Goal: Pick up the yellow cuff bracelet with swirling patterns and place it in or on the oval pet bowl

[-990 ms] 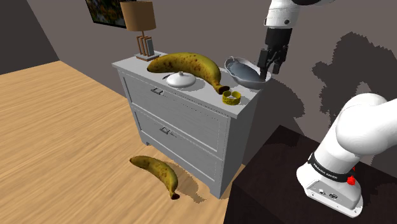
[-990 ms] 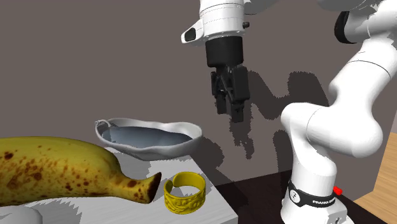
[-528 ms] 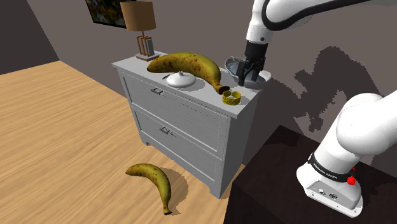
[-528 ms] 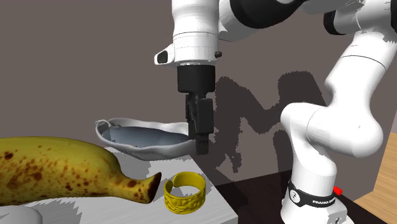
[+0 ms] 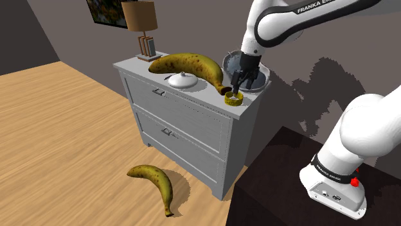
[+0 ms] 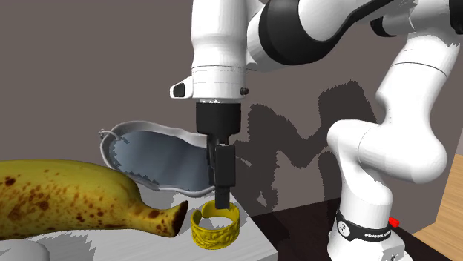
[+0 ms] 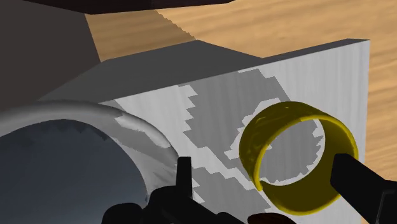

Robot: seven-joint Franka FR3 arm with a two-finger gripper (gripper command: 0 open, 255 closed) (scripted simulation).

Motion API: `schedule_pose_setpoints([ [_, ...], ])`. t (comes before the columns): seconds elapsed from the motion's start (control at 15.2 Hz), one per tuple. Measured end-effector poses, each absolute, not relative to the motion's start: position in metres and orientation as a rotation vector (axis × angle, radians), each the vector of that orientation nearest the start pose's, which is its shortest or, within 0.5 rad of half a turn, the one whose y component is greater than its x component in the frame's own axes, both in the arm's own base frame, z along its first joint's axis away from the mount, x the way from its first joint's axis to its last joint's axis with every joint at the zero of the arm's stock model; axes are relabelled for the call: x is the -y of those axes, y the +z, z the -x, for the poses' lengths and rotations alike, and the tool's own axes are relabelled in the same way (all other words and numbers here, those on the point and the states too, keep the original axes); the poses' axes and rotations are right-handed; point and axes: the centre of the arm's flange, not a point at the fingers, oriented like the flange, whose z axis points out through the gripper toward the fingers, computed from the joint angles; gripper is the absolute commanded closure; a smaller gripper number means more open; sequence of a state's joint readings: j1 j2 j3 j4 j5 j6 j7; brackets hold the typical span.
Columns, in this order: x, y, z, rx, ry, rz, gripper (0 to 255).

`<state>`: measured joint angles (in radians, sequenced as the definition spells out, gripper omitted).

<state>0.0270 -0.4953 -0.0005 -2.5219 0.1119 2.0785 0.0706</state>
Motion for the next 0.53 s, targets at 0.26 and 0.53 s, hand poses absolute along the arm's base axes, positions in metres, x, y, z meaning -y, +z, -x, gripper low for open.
schedule_pose_setpoints([
  [0.26, -0.0173, 0.4473, -0.3970, -0.145, -0.080, 3.035, 0],
  [0.53, -0.0176, 0.4473, -0.3972, -0.145, -0.085, 3.035, 0],
])
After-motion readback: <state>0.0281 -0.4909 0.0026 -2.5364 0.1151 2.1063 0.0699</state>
